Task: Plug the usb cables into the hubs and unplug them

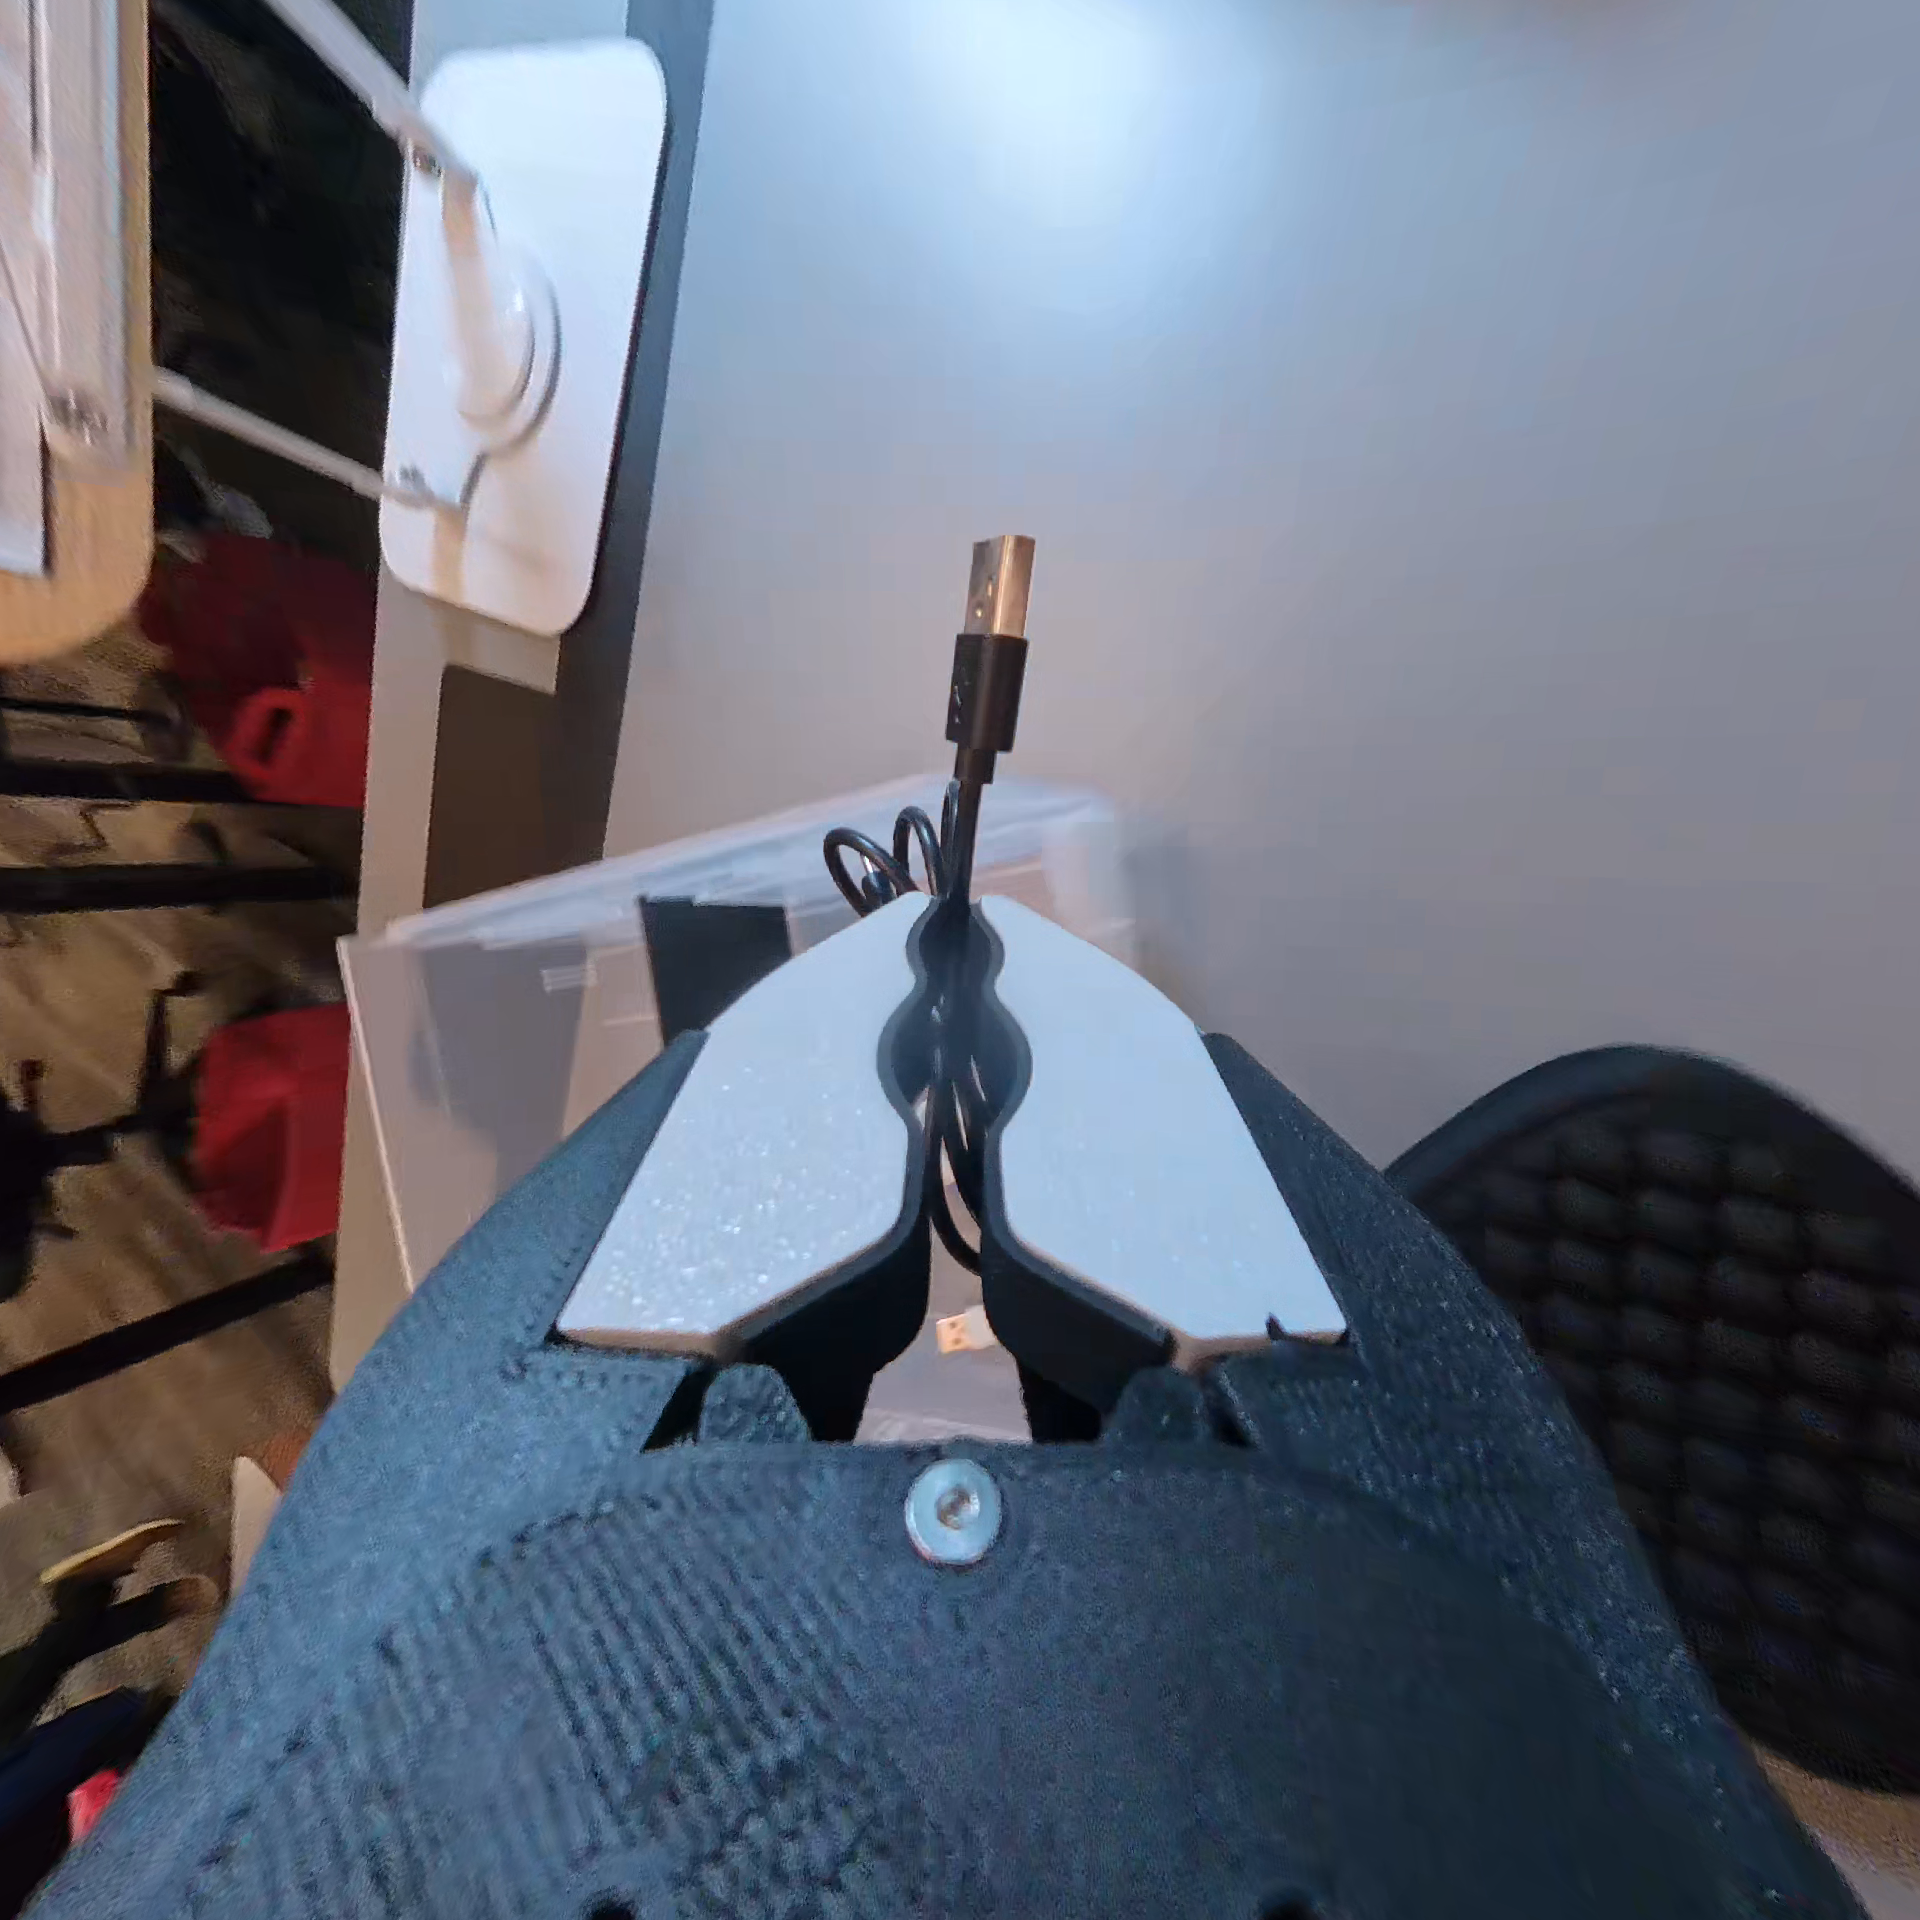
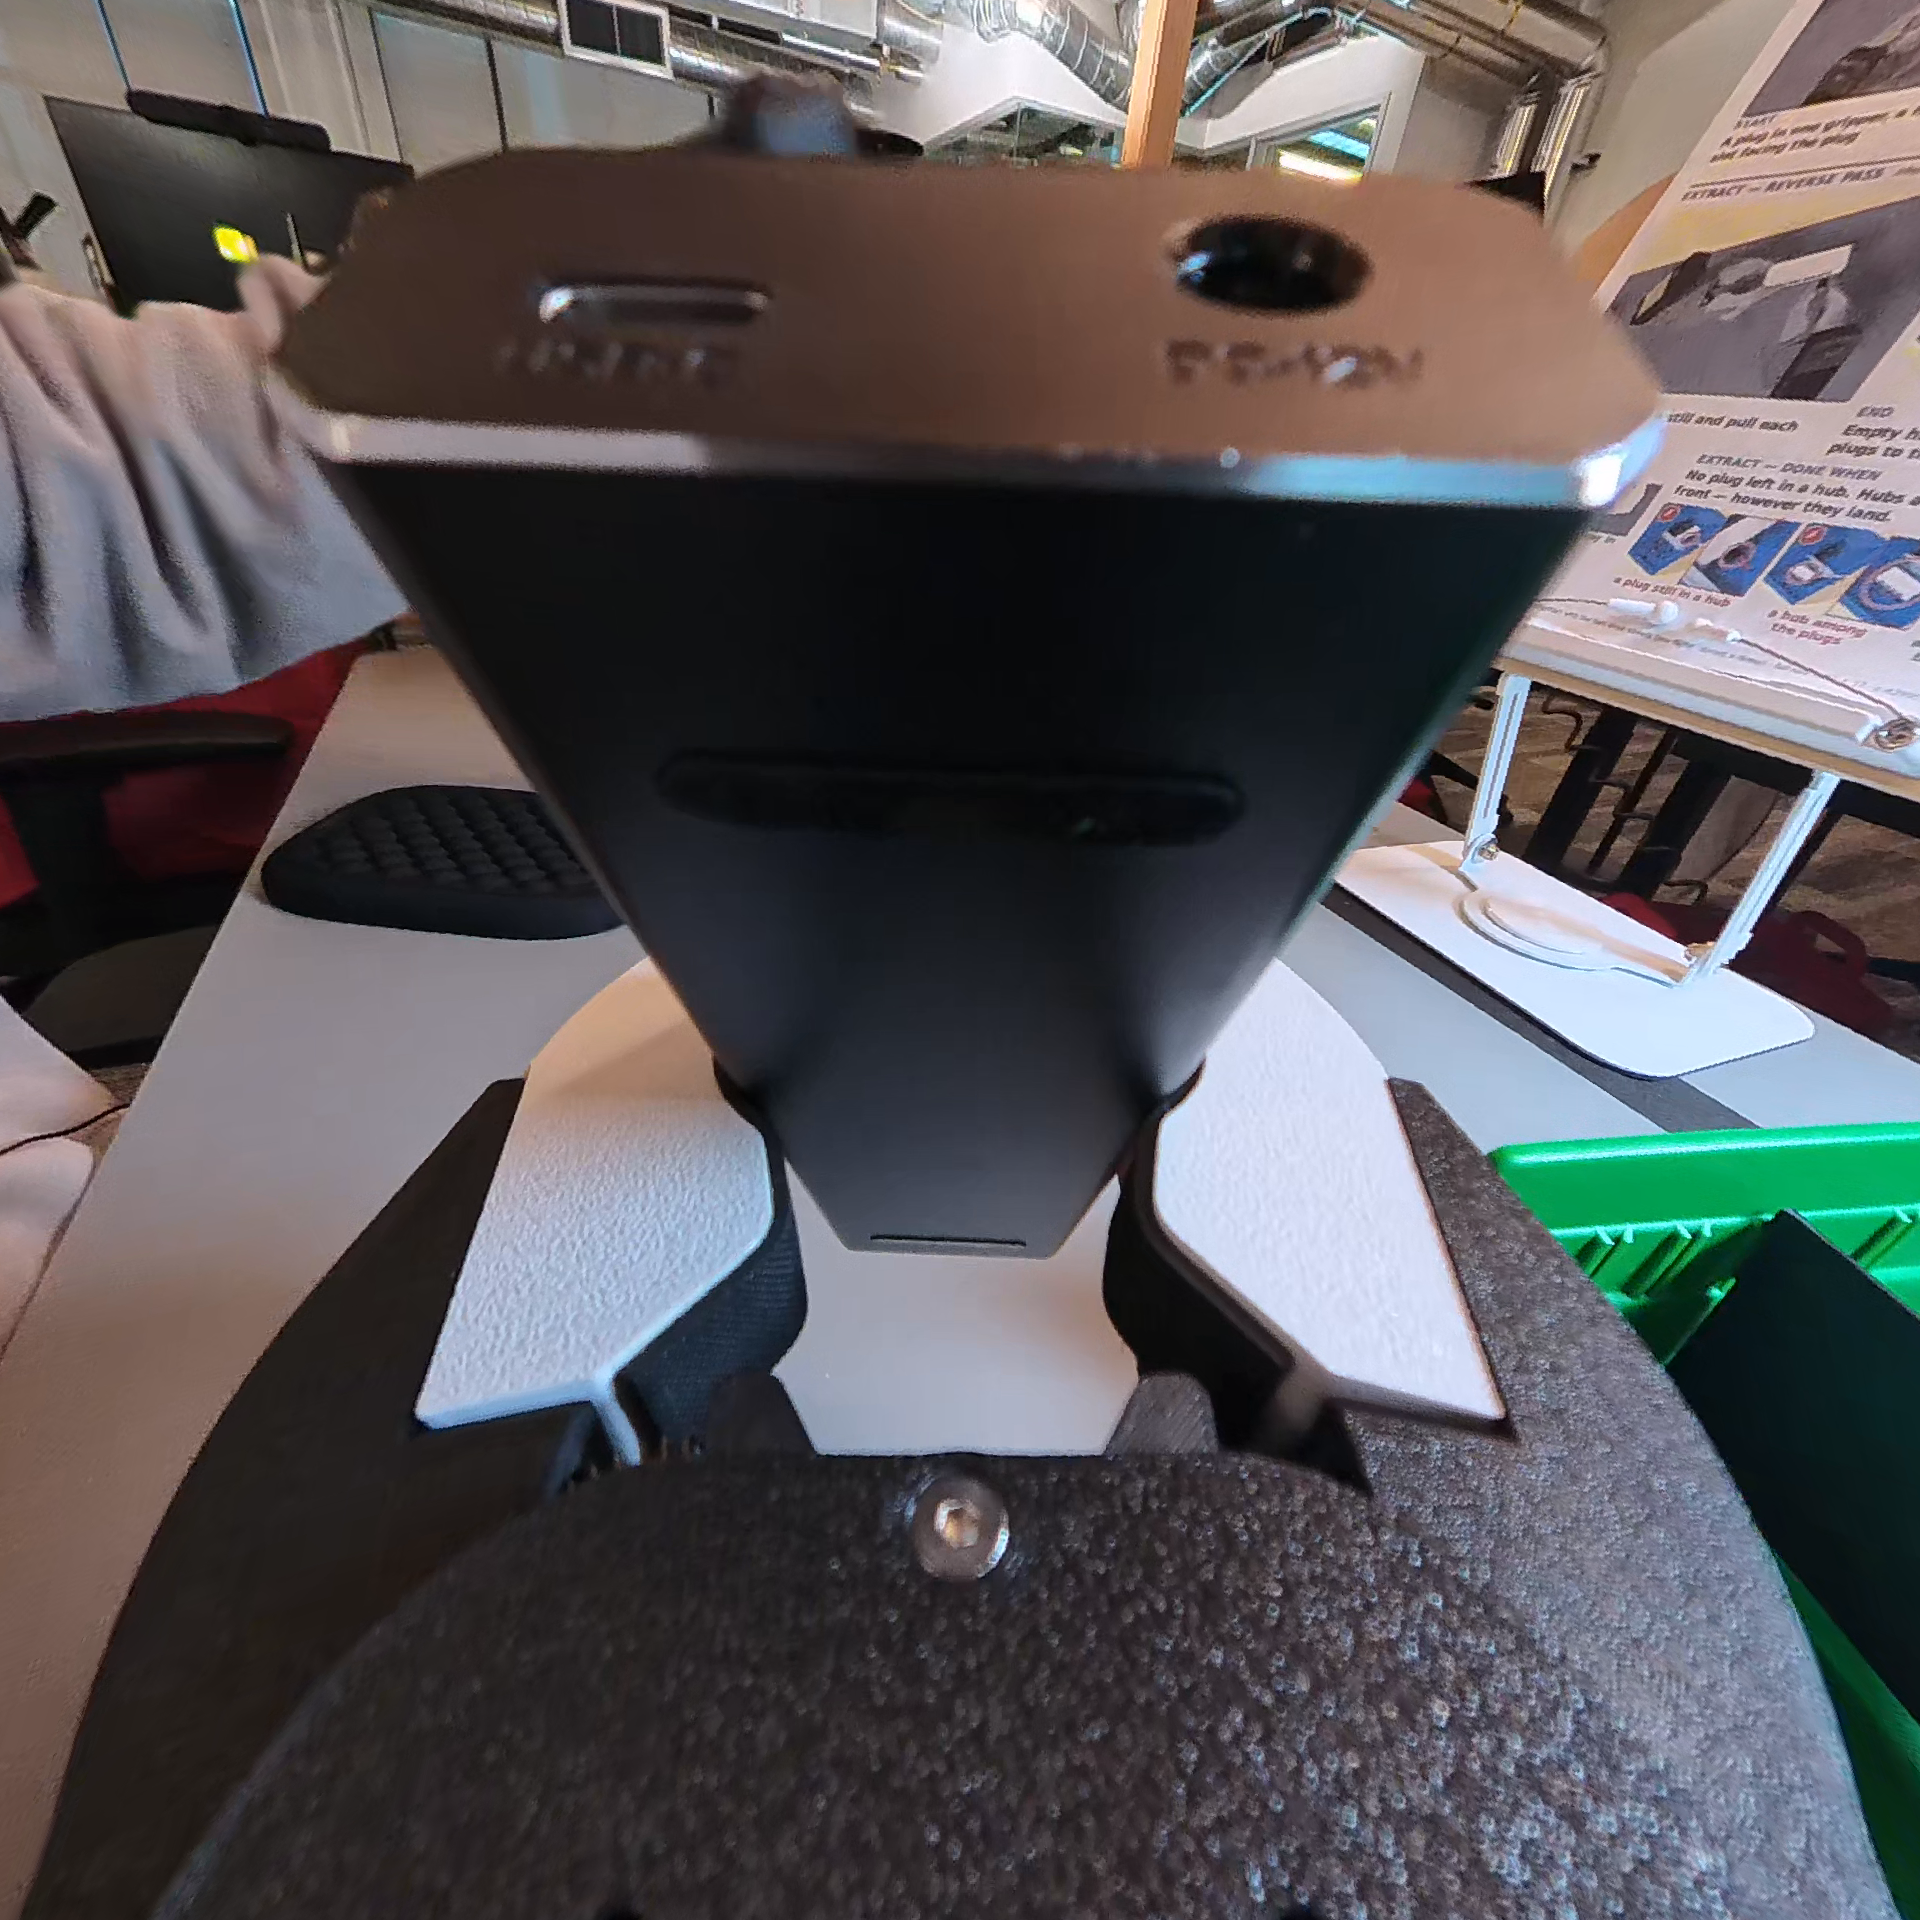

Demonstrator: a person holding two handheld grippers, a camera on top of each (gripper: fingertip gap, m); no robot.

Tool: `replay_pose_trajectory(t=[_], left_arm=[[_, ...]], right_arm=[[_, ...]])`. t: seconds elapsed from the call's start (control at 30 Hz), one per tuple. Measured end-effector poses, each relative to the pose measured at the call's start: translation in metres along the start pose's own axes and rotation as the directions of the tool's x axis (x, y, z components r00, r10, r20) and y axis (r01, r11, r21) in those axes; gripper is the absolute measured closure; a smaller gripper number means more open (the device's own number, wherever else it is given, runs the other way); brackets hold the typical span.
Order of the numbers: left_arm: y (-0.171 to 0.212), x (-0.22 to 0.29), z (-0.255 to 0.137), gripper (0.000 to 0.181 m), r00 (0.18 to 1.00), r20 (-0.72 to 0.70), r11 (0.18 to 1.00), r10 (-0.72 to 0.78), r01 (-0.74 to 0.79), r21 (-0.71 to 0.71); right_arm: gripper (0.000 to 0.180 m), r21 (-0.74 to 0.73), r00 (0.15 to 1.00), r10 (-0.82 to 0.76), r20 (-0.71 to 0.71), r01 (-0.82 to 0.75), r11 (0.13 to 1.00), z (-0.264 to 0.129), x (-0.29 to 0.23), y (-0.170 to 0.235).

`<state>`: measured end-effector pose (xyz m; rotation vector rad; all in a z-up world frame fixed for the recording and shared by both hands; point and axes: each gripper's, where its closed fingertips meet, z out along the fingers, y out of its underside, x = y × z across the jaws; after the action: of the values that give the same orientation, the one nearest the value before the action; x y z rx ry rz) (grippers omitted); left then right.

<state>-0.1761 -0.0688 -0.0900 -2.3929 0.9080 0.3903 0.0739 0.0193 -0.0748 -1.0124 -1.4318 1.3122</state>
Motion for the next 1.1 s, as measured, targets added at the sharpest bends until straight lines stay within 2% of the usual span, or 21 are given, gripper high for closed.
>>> replay_pose_trajectory(t=[0.1, 0.23, 0.33, 0.5, 0.73, 0.97, 1.1], left_arm=[[-0.033, 0.056, 0.013, 0.177, 0.997, 0.016, 0.997, 0.071, -0.071, 0.003], [-0.060, 0.133, 0.065, 0.177, 0.988, -0.110, 0.993, 0.112, -0.108, 0.049], [-0.071, 0.155, 0.092, 0.177, 0.979, -0.173, 0.992, 0.105, -0.091, 0.088], [-0.090, 0.152, 0.101, 0.177, 0.979, -0.183, 0.986, 0.090, -0.062, 0.156], [-0.104, 0.156, 0.112, 0.176, 0.978, -0.206, 0.961, 0.037, 0.022, 0.276], [-0.096, 0.150, 0.106, 0.177, 0.990, -0.139, 0.942, 0.029, 0.020, 0.334], [-0.095, 0.153, 0.106, 0.177, 0.989, -0.144, 0.941, 0.044, 0.008, 0.339]], right_arm=[[0.108, -0.011, 1.000, -0.011, -0.003, 0.011, 1.000, 0.001, -0.001, 0.001], [0.108, -0.041, 0.999, -0.036, -0.039, 0.034, 0.999, -0.001, 0.006, 0.006], [0.108, -0.043, 0.998, -0.020, -0.062, 0.017, 0.999, -0.006, 0.014, 0.009], [0.108, -0.001, 1.000, -0.020, -0.020, 0.020, 1.000, -0.011, 0.014, 0.006], [0.108, 0.097, 0.986, -0.012, 0.166, -0.005, 0.995, -0.014, -0.016, -0.004], [0.108, 0.081, 0.898, 0.124, 0.421, -0.174, 0.982, -0.018, -0.048, -0.006], [0.108, 0.059, 0.860, 0.181, 0.478, -0.237, 0.970, -0.018, -0.054, -0.003]])
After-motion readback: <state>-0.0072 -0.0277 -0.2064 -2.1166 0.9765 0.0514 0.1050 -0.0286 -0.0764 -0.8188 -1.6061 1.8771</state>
